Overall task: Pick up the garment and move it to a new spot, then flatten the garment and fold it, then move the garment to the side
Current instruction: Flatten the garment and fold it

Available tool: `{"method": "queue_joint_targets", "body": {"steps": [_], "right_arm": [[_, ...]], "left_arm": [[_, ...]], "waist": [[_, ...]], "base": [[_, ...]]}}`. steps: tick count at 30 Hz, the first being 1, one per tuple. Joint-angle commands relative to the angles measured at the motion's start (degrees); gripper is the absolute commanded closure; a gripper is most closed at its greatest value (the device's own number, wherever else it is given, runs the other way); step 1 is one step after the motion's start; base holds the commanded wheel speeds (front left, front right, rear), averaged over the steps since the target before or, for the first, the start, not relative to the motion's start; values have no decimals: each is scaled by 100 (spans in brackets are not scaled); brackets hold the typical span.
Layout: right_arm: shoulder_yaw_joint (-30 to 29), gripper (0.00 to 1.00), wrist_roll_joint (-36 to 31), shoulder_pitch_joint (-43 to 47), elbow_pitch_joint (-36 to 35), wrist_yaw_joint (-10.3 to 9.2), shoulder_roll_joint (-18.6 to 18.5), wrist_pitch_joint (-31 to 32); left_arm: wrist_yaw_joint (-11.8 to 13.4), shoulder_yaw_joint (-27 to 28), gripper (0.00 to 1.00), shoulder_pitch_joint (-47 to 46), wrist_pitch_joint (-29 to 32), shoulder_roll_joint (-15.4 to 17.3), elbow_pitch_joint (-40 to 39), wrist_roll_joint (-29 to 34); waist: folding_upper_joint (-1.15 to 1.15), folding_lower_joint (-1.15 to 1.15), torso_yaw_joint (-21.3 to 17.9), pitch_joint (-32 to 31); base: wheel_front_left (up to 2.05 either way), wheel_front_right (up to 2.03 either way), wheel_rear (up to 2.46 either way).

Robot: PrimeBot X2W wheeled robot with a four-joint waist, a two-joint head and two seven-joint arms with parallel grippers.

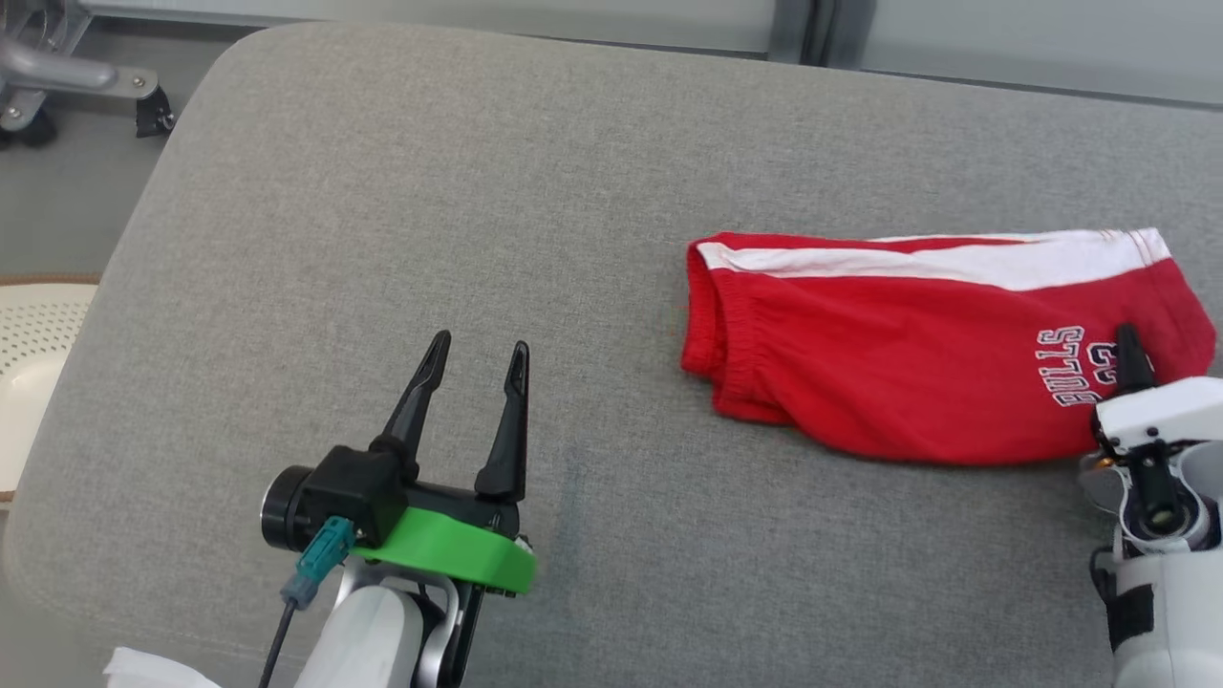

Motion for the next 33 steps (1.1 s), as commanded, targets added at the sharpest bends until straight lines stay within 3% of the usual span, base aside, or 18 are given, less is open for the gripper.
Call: {"method": "queue_joint_targets", "body": {"steps": [1,8,17,33], "right_arm": [[-104,100,-67,205,-134,-7,-17,-51],[0,100,141,681,-333,-6,-17,-205],[764,100,131,490,-285,-5,-13,-664],[2597,100,541,535,-737,-5,-18,-847]], "left_arm": [[-19,19,0,91,2,11,11,32],[-50,14,0,225,2,10,0,101],[-101,-2,0,281,2,10,91,176],[-120,-62,0,468,2,10,195,117]], "waist": [[0,0,-191,-199],[0,0,-338,-370],[0,0,-262,-562],[0,0,363,-826]], "base": [[0,0,0],[0,0,0],[0,0,0],[0,0,0]]}}
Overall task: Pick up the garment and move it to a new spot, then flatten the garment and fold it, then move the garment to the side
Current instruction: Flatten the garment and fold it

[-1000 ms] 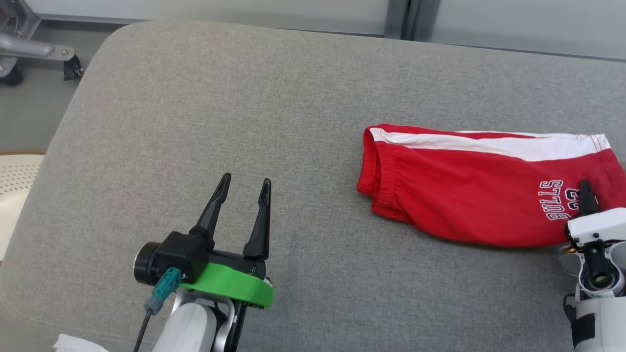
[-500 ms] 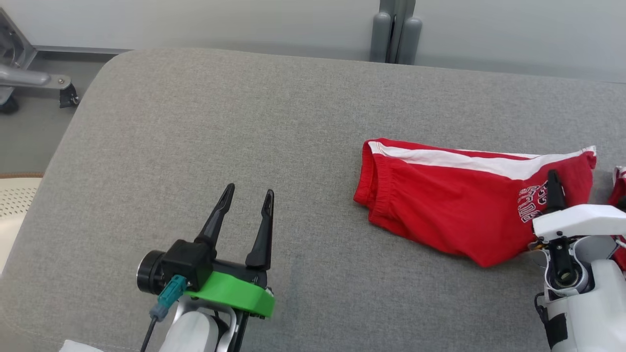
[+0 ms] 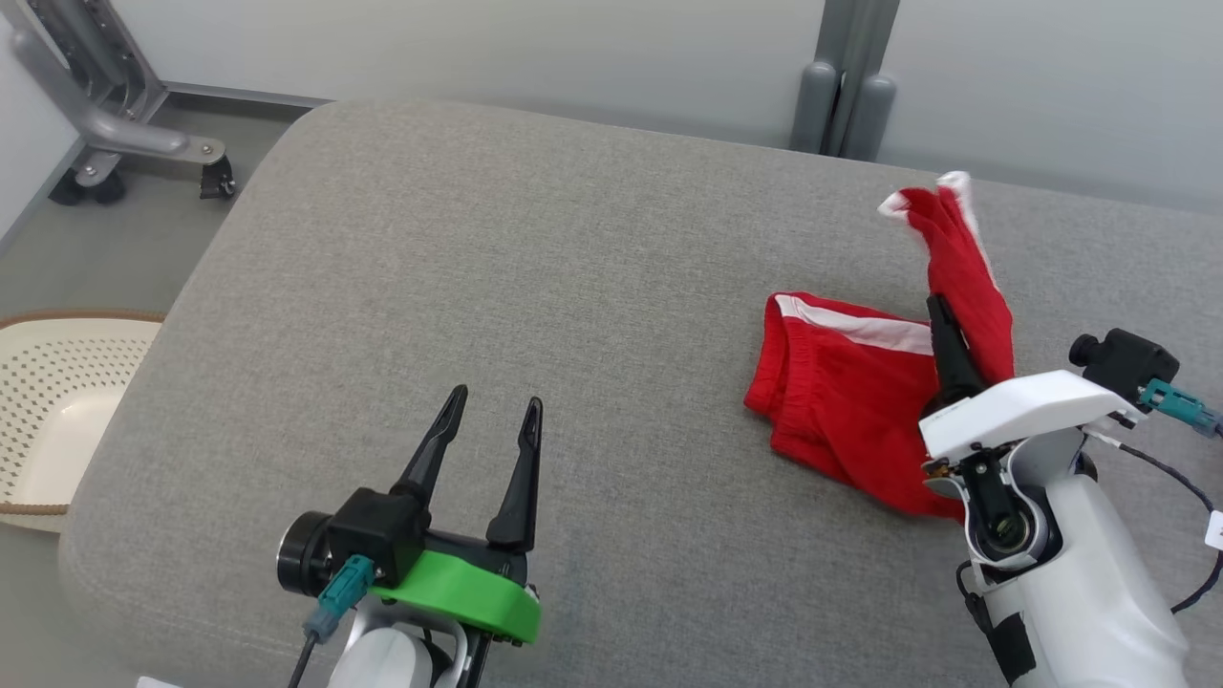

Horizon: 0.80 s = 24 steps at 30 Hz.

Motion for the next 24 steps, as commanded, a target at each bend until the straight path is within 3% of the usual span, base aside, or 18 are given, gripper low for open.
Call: {"method": "queue_joint_targets", "body": {"steps": [1,10,11,12,13,24], "right_arm": [[88,100,43,89,7,0,-24,-57],[650,100,175,151,431,0,-23,-166],[747,89,79,136,496,0,-22,-143],[821,54,67,128,538,0,-21,-114],[908,0,80,123,577,0,-23,-78],[1840,0,151,254,621,0,-27,340]], "left_arm": [[-14,9,0,103,2,10,9,-16],[15,20,0,139,2,10,19,-27],[9,30,0,148,2,10,21,-20],[6,40,0,151,2,10,22,-15],[6,47,0,152,2,10,22,-14],[52,89,0,199,2,10,-11,-21]], "waist": [[0,0,165,-51],[0,0,530,-81],[0,0,551,-79],[0,0,566,-77],[0,0,580,-74],[0,0,468,-85]], "base": [[0,0,0],[0,0,0],[0,0,0],[0,0,0],[0,0,0],[0,0,0]]}}
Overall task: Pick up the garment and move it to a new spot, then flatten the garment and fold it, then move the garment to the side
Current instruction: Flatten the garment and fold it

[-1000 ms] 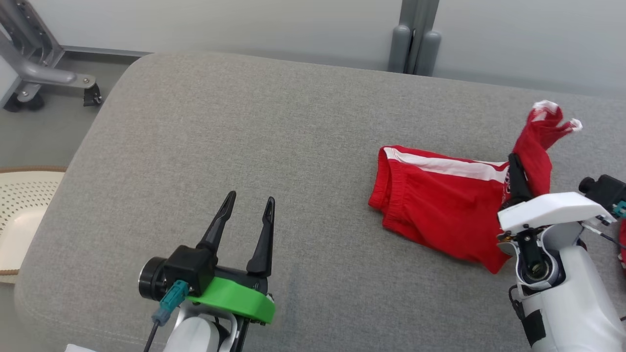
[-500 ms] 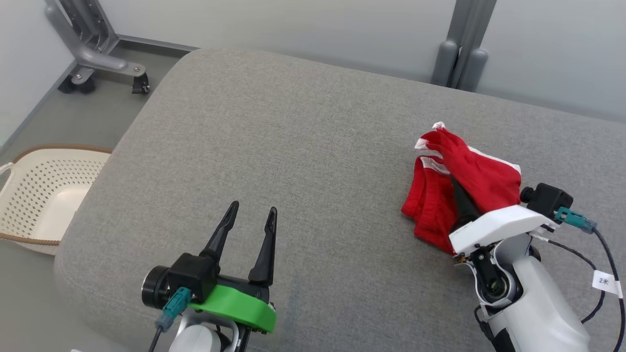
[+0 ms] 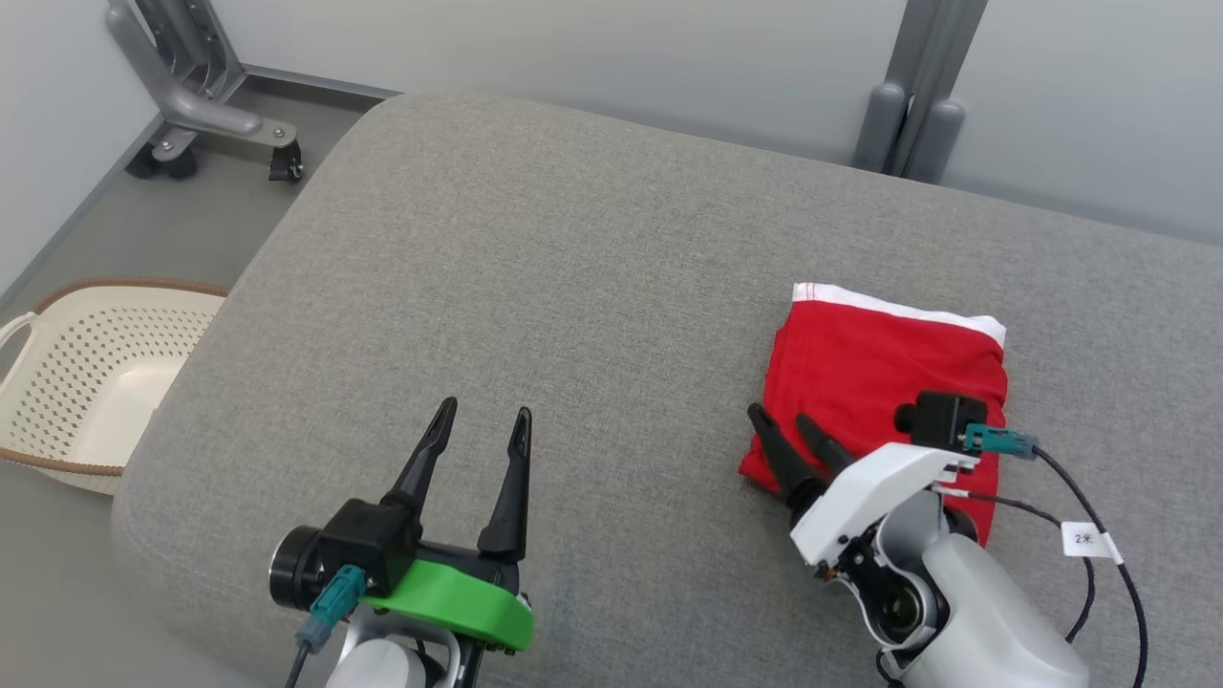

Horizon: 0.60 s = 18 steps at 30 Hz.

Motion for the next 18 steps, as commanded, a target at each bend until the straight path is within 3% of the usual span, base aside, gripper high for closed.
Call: {"method": "queue_joint_targets", "body": {"steps": [1,7,18], "right_arm": [[147,0,105,124,-85,0,-22,115],[492,0,188,213,-434,-1,-236,157],[62,0,-842,342,-1311,-1,-999,-1298]], "left_arm": [[26,27,0,79,1,10,-17,9],[4,75,0,78,1,10,-32,25],[46,304,0,99,1,10,-515,192]], "waist": [[0,0,-75,-7],[0,0,-363,-70],[0,0,-1083,-142]], "base": [[0,0,0],[0,0,0],[0,0,0]]}}
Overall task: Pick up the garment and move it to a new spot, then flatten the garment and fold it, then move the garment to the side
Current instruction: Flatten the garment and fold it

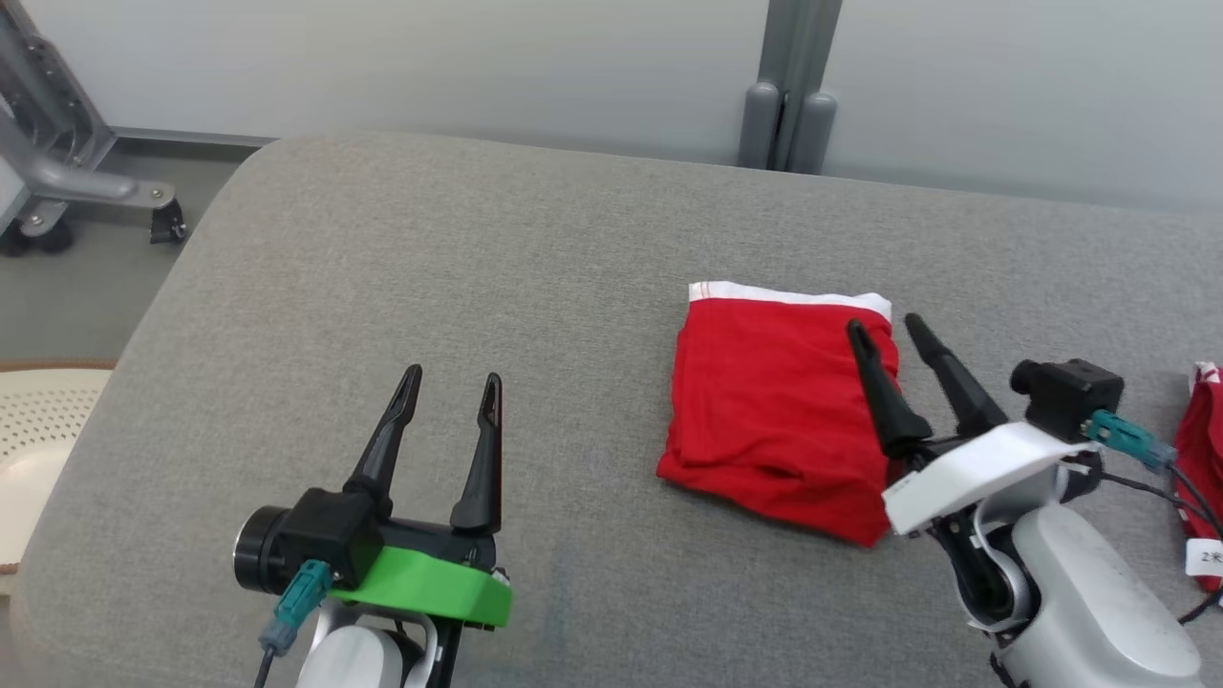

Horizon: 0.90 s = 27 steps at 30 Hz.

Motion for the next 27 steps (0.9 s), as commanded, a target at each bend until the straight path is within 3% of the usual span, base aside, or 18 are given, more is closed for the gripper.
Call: {"method": "queue_joint_targets", "body": {"steps": [1,8,16,27], "right_arm": [[-131,0,-262,148,-82,-2,-109,-114],[-731,0,-1024,608,-547,-2,-13,-291],[-1261,0,-2033,1039,-958,-2,260,-330],[-1429,0,-2330,1216,-1158,-2,571,-337]], "left_arm": [[0,39,0,95,2,10,-13,17],[-46,142,0,134,2,10,11,26],[-25,188,0,238,2,10,25,33],[-18,76,0,210,2,10,49,224]], "waist": [[0,0,-290,-28],[0,0,-685,-44],[0,0,-880,-56],[0,0,-861,-8]], "base": [[0,0,0],[0,0,0],[0,0,0],[0,0,0]]}}
